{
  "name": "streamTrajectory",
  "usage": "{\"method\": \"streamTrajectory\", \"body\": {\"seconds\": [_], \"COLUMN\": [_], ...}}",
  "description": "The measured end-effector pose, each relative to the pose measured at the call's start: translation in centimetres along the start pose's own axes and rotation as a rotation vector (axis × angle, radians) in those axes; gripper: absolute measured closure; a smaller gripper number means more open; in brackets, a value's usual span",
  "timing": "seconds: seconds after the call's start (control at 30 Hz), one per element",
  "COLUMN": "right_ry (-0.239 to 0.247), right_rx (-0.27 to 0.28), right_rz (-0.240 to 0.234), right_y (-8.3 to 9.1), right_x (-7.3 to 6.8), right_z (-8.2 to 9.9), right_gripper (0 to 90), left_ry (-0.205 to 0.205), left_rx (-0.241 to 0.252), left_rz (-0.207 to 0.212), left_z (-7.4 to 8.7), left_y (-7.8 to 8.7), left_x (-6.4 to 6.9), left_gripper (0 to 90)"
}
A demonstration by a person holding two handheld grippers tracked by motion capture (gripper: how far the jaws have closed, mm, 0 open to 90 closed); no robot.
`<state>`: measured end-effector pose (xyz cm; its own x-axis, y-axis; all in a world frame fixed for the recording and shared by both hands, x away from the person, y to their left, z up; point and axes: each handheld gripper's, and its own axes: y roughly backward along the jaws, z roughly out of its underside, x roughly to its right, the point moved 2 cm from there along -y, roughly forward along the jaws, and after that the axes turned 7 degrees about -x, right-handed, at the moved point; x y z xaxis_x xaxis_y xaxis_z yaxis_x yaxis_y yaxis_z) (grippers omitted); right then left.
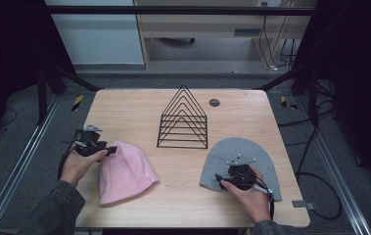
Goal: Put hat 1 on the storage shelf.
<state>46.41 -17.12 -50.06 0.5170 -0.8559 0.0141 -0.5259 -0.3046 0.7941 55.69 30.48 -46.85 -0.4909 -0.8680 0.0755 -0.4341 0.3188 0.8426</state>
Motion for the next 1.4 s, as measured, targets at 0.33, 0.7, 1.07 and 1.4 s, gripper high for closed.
{"method": "streamTrajectory", "body": {"seconds": [0.33,0.7,1.07,1.4], "right_ry": [0.008,0.016,0.012,0.042], "right_rx": [-0.003,0.021,0.044,0.152], "right_rz": [-0.007,0.007,0.031,0.051], "right_y": [0.0,0.5,0.8,2.1], "right_x": [-0.2,-0.4,-0.3,-0.6], "right_z": [-0.1,-0.1,-0.1,-0.8], "right_gripper": [28.4,28.3,28.3,27.5], "left_ry": [-0.003,-0.050,-0.202,-0.356], "left_rx": [-0.043,0.007,0.235,0.314], "left_rz": [0.009,-0.048,-0.057,-0.053], "left_z": [0.1,0.5,0.5,-0.8], "left_y": [-1.5,-0.2,7.0,11.6], "left_x": [0.6,2.4,7.1,11.0], "left_gripper": [55.0,78.7,79.1,79.5]}}
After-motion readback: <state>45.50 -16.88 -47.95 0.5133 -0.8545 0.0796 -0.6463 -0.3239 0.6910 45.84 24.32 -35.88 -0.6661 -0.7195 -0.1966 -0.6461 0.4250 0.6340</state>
